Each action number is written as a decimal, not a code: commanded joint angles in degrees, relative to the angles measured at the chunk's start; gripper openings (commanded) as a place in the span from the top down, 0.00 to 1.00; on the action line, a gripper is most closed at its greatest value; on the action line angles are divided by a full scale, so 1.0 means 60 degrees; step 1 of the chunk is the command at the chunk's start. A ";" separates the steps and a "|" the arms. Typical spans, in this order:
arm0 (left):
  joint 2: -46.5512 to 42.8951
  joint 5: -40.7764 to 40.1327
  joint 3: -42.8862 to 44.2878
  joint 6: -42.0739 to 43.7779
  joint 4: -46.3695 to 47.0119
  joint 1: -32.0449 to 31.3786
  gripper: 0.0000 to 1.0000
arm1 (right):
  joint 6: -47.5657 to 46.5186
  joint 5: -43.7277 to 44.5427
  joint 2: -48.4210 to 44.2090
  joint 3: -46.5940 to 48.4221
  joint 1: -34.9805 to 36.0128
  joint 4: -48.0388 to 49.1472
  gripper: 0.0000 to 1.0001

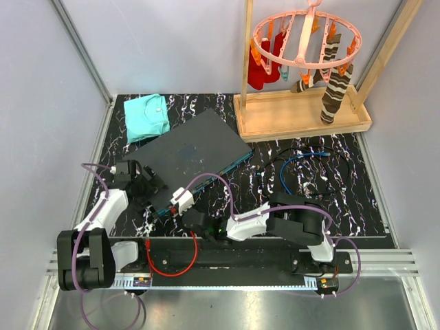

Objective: Insert the plug into the switch port
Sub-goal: Insert the connector into the switch port.

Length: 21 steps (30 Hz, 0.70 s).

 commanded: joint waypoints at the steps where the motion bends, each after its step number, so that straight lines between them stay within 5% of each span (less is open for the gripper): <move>1: -0.0298 0.1260 -0.0523 -0.0067 0.0265 -0.0328 0.01 | -0.0131 -0.0117 0.0187 0.0588 -0.0035 0.0356 1.00; 21: 0.0008 0.1728 -0.0744 -0.0024 0.0528 -0.0504 0.05 | 0.0733 0.0015 -0.0165 0.0222 -0.0020 -0.0582 1.00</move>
